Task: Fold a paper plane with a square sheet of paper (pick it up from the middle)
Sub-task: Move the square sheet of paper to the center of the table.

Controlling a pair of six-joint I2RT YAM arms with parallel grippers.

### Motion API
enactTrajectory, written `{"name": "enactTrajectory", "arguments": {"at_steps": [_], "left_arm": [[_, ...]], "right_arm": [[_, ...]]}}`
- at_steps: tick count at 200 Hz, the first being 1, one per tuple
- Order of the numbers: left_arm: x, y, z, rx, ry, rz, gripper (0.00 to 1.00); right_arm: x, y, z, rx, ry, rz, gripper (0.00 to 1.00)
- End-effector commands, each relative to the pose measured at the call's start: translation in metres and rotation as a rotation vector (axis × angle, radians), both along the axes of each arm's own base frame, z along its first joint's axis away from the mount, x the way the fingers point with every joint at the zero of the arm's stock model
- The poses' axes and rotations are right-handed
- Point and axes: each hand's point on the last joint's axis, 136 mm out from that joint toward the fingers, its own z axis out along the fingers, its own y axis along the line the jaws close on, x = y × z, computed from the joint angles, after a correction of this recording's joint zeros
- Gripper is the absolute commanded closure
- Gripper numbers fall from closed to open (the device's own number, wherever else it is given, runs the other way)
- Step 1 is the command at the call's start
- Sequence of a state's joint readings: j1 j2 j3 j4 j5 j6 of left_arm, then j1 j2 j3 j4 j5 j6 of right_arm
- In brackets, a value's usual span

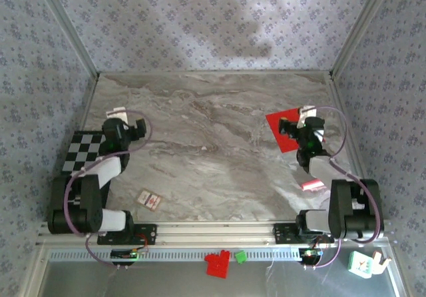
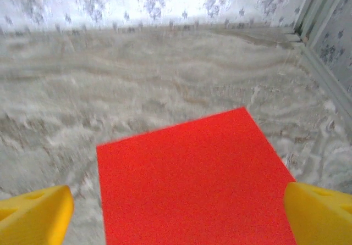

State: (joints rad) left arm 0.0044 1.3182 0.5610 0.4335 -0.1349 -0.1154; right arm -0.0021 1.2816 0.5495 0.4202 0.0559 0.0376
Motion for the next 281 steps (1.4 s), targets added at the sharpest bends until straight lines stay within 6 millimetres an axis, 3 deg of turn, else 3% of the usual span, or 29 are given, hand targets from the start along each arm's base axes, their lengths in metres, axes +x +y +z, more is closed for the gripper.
{"name": "enactTrajectory", "arguments": {"at_steps": [1,43,71,91,115,163,167,193,249,281], "left_arm": [[-0.005,-0.016,0.022,-0.171,0.067,0.004,0.00],[0.001,-0.052,0.042,-0.465,0.147,-0.003,0.00],[0.011,-0.081,0.048,-0.645,0.172,-0.090,0.00],[0.016,-0.106,0.049,-0.723,0.215,-0.189,0.00],[0.017,-0.129,0.041,-0.749,0.277,-0.243,0.00],[0.018,-0.156,0.023,-0.773,0.341,-0.280,0.00],[0.017,-0.159,0.021,-0.771,0.347,-0.285,0.00],[0.016,-0.170,0.012,-0.770,0.383,-0.301,0.00],[0.016,-0.180,-0.006,-0.768,0.457,-0.289,0.00],[0.016,-0.180,-0.013,-0.761,0.485,-0.272,0.00]], "right_arm": [[-0.008,-0.001,0.001,0.183,0.127,-0.080,0.00],[0.006,0.013,-0.009,0.349,0.341,-0.098,0.00],[0.019,0.013,-0.024,0.459,0.450,-0.126,0.00],[0.026,0.001,-0.039,0.521,0.498,-0.180,0.00],[0.032,-0.015,-0.058,0.595,0.552,-0.244,0.00],[0.030,-0.028,-0.097,0.634,0.686,-0.328,0.02],[0.039,-0.030,-0.090,0.632,0.667,-0.326,0.02],[0.039,-0.031,-0.104,0.644,0.712,-0.356,0.03],[0.024,-0.001,-0.130,0.648,0.814,-0.443,0.03],[0.014,0.050,-0.138,0.644,0.862,-0.447,0.02]]}}
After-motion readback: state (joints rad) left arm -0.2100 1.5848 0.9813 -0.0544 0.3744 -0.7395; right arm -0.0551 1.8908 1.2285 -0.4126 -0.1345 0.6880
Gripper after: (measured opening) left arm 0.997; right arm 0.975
